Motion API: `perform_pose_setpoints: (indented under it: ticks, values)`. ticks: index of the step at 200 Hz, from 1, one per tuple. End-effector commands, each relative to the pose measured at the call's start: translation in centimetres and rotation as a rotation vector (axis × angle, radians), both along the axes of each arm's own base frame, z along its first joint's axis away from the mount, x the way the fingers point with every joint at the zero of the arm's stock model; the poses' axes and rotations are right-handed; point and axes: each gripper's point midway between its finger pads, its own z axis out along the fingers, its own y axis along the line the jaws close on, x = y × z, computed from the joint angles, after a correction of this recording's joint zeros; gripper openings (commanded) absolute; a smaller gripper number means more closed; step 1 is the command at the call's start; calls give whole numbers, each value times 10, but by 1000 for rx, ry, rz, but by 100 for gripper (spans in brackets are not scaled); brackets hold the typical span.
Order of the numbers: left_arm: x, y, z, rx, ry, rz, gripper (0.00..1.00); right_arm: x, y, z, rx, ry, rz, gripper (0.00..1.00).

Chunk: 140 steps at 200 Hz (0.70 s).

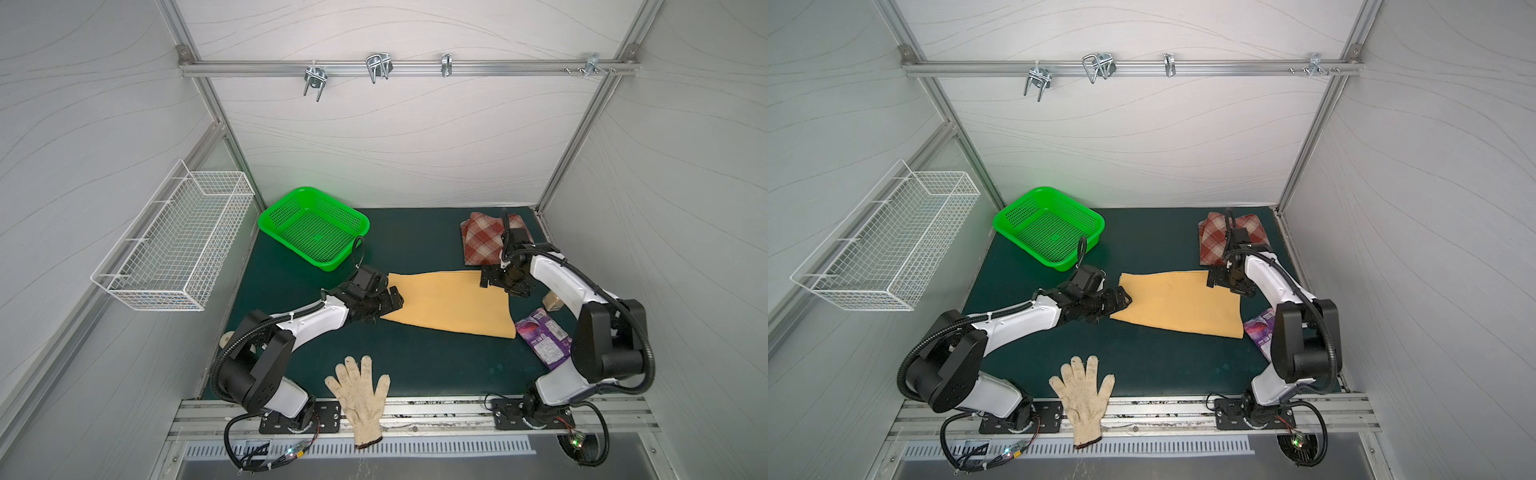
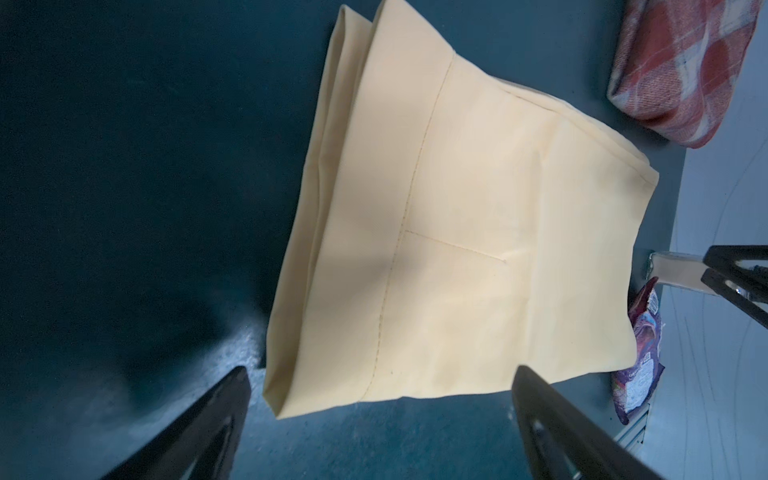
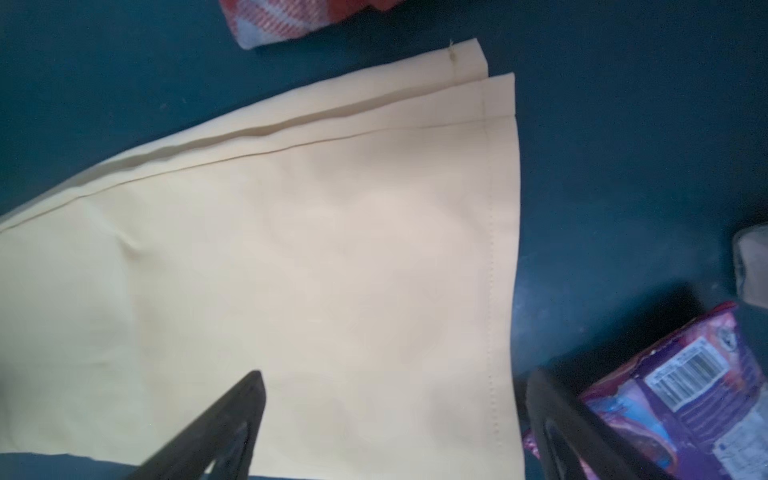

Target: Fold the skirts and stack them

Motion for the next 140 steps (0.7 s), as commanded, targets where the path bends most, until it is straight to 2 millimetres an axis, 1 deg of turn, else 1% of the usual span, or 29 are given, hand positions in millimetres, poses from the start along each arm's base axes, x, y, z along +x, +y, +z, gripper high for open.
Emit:
perform_pose_setpoints:
  ticks: [1, 15, 33, 51, 68, 84, 93, 110, 121, 140]
  values:
    - [16, -8, 28, -12, -71, -10, 99, 4, 1, 29, 56, -114, -11, 99]
    - [17, -14, 34, -33, -78, -20, 99, 0, 3, 29, 76, -117, -13, 99]
    - [20, -29, 44, -62, -96, -51, 99, -3, 4, 15, 87, -100, -19, 99]
    - [23, -52, 49, -110, -91, -98, 99, -5, 3, -3, 138, -73, -41, 99]
    - [29, -75, 45, -188, -69, -130, 99, -5, 1, -17, 202, -49, -76, 99]
    - [35, -89, 36, -206, -51, -146, 99, -5, -2, -25, 230, -51, -87, 99]
    - [38, -95, 25, -200, -27, -154, 99, -5, -2, -28, 230, -44, -88, 99]
    - [44, -99, 6, -186, 8, -145, 99, -6, 0, -32, 243, -33, -82, 99]
    - [46, -98, -7, -163, 31, -133, 99, -7, 2, -32, 251, -35, -82, 99]
    - [48, -84, -27, -96, 65, -93, 99, -7, 2, -29, 258, -58, -85, 99]
